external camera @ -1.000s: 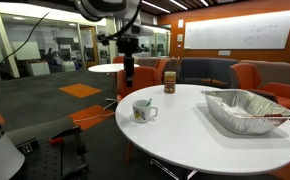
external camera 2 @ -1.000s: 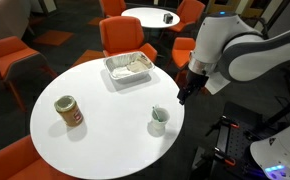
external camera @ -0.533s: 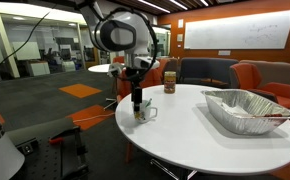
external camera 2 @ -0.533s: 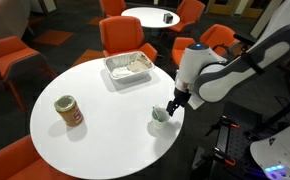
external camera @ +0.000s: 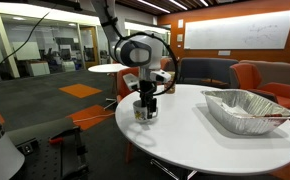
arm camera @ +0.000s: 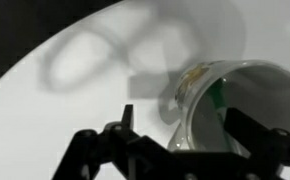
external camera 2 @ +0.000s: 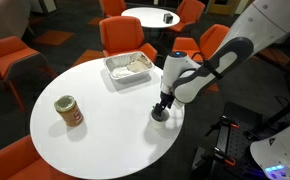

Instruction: Move the mug to the right side of the table

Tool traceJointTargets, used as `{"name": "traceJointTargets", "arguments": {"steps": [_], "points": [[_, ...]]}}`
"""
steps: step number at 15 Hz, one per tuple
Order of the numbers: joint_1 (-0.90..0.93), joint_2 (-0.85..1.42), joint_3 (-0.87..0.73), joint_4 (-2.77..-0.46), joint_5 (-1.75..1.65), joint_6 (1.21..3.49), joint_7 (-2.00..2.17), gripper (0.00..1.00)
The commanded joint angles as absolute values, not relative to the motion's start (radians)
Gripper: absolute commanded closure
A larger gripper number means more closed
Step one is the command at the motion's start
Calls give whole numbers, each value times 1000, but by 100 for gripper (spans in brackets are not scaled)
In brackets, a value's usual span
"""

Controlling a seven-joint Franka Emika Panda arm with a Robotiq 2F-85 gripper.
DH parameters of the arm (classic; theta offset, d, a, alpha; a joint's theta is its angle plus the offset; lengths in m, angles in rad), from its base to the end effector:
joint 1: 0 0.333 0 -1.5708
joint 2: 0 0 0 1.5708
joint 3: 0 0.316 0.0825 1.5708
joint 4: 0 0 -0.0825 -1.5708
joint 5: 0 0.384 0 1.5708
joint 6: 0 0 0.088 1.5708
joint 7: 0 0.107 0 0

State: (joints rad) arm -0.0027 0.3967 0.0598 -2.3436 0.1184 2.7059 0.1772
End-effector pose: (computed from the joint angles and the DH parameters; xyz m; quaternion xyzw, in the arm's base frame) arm 0.5076 0.0265 0.1615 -0.9925 0.1159 0.0214 0.0334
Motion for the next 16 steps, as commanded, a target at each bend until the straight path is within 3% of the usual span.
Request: {"name": "traceJointTargets", "arguments": {"steps": [1,9,11,16], "points": [[3,449,52,-2284,98,2676,94,32],[-9,452,78,-2252,67,2669,-80,95],[-17,447,84,-2246,41,2656,-148,100],[-66,447,121,-2191,-19,2640,-399,97]]}}
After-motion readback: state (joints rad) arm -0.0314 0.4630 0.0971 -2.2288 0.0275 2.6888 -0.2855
